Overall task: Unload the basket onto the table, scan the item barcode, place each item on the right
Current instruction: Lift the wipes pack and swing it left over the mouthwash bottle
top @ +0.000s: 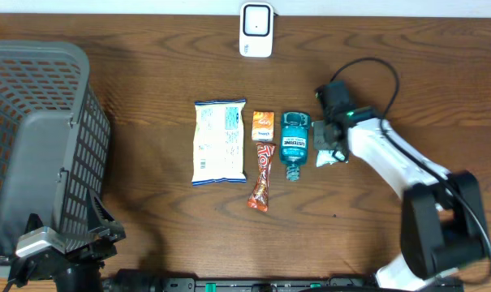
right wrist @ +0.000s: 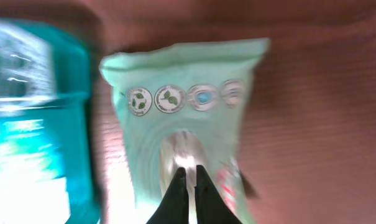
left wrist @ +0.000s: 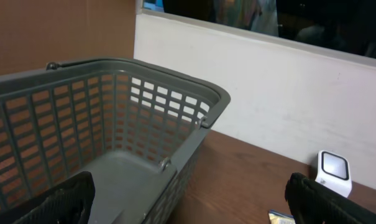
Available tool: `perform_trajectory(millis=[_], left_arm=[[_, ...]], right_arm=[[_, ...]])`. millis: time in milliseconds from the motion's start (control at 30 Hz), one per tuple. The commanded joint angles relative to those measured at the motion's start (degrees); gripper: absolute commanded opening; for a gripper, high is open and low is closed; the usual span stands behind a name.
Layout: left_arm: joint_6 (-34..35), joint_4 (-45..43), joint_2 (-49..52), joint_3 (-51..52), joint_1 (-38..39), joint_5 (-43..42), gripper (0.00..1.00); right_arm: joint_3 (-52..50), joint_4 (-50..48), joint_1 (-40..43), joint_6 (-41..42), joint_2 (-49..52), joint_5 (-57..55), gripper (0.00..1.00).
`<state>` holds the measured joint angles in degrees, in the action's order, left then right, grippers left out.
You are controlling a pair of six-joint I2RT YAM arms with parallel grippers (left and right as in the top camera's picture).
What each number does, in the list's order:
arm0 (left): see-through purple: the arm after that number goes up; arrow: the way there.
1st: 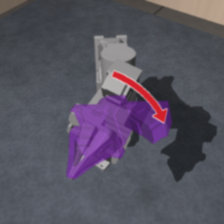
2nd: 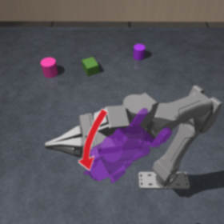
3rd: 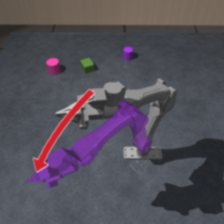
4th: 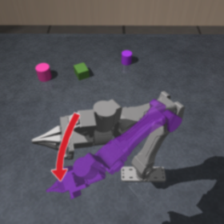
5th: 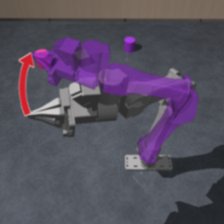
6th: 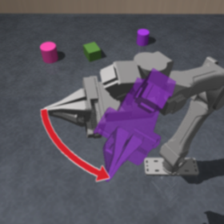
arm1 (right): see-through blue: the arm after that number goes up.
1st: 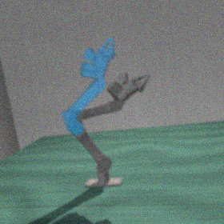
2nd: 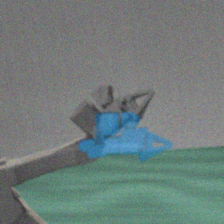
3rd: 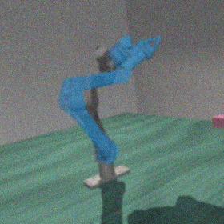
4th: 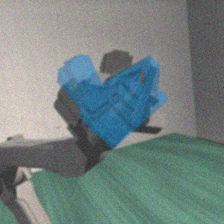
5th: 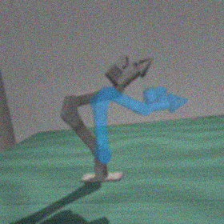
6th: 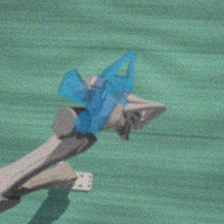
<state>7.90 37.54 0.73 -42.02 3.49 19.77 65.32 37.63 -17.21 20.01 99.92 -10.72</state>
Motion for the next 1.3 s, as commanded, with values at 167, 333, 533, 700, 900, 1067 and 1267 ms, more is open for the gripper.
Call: perform_trajectory(millis=[167,333,533,700,900,1067,1267], left_arm=[[0.5,4.6,-0.6,-0.1,0.2,-0.2,0.98],[0.5,7.3,-0.6,-0.1,0.2,-0.2,0.98],[0.5,11.5,-0.6,-0.1,0.2,-0.2,0.98],[0.5,13.2,-0.6,-0.1,0.2,-0.2,0.98],[0.5,13.2,-0.6,-0.1,0.2,-0.2,0.98],[0.5,13.2,-0.6,-0.1,0.2,-0.2,0.98],[0.5,13.2,-0.6,-0.1,0.2,-0.2,0.98]], right_arm=[[4.1,3.8,1.0,-3.4,-12.5,-2.9,0.24],[2.8,4.6,0.9,-4.9,-11.0,-2.9,0.29],[2.4,3.4,-2.4,-7.0,-7.2,-5.7,0.54],[2.4,1.8,-6.2,-6.9,-2.6,-12.2,0.55],[2.4,1.6,-9.9,-6.8,5.7,-19.3,0.54],[2.4,1.6,-12.0,-6.8,10.3,-22.5,0.53],[2.4,2.0,-13.2,-6.1,13.7,-26.9,0.55]])
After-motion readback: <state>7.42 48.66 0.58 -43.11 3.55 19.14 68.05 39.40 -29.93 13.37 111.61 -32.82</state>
